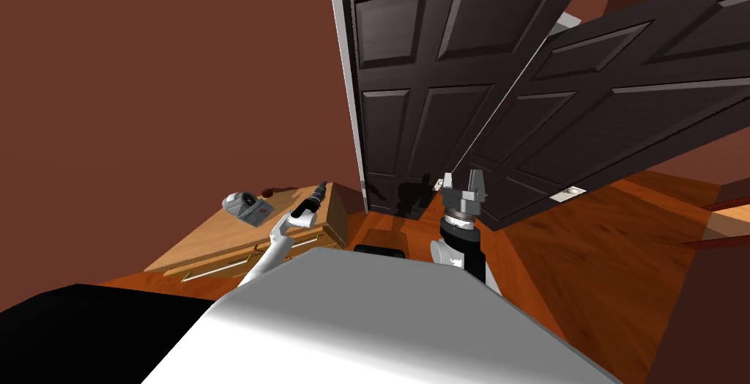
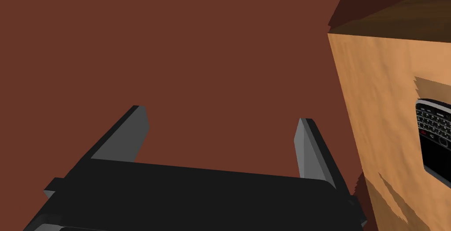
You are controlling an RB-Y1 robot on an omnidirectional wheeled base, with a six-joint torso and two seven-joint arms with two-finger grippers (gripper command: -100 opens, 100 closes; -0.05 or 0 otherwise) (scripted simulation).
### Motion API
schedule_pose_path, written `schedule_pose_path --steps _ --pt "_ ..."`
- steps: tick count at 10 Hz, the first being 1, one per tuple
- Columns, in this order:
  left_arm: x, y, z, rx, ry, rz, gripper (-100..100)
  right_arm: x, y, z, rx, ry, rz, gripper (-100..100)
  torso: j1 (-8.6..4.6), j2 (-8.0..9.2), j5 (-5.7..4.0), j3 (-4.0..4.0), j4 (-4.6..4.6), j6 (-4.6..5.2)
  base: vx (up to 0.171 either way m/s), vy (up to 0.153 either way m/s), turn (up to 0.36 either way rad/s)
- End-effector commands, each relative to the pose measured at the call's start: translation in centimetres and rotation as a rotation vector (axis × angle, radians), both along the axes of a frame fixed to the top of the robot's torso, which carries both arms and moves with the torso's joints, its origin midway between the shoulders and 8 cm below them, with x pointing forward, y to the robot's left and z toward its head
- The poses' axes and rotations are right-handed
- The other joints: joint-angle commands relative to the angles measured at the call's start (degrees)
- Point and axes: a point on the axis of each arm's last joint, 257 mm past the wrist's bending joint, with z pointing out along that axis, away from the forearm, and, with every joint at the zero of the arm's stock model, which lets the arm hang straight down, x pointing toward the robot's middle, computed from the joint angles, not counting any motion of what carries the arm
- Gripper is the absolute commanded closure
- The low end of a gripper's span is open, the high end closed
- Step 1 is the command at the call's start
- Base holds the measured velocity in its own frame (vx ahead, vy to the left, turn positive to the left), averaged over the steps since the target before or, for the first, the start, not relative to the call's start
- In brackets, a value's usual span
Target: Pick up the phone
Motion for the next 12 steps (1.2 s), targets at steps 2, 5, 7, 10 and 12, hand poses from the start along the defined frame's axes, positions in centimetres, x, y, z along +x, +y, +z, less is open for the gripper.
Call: schedule_pose_path --steps 2,5,7,10,12 --pt "0.0 2.2 -2.5 -0.016 0.089 0.041 -100 0.0 0.0 0.0 0.000 0.000 0.000 0 -0.04 -0.03 -0.01 -0.01 0.00 0.03 0.026 -0.041 -0.106" --pt "0.4 5.0 -4.2 -0.042 0.181 0.091 -100 0.0 0.0 0.0 0.000 0.000 0.000 0 0.01 -0.01 0.00 0.00 0.00 -0.01 0.026 -0.033 -0.105" --pt "0.0 6.8 -5.7 -0.062 0.244 0.127 -100 0.0 0.0 0.0 0.000 0.000 0.000 0 0.01 -0.01 0.01 -0.01 -0.01 -0.01 0.028 -0.024 -0.087" --pt "-1.0 8.8 -8.0 -0.089 0.334 0.178 -100 0.0 0.0 0.0 0.000 0.000 0.000 0 0.10 0.05 0.02 0.03 0.01 -0.03 0.015 -0.008 -0.062" --pt "-1.6 10.4 -9.1 -0.112 0.390 0.216 -100 0.0 0.0 0.0 0.000 0.000 0.000 0 0.08 0.04 0.02 0.02 0.00 -0.02 0.019 -0.012 -0.093"
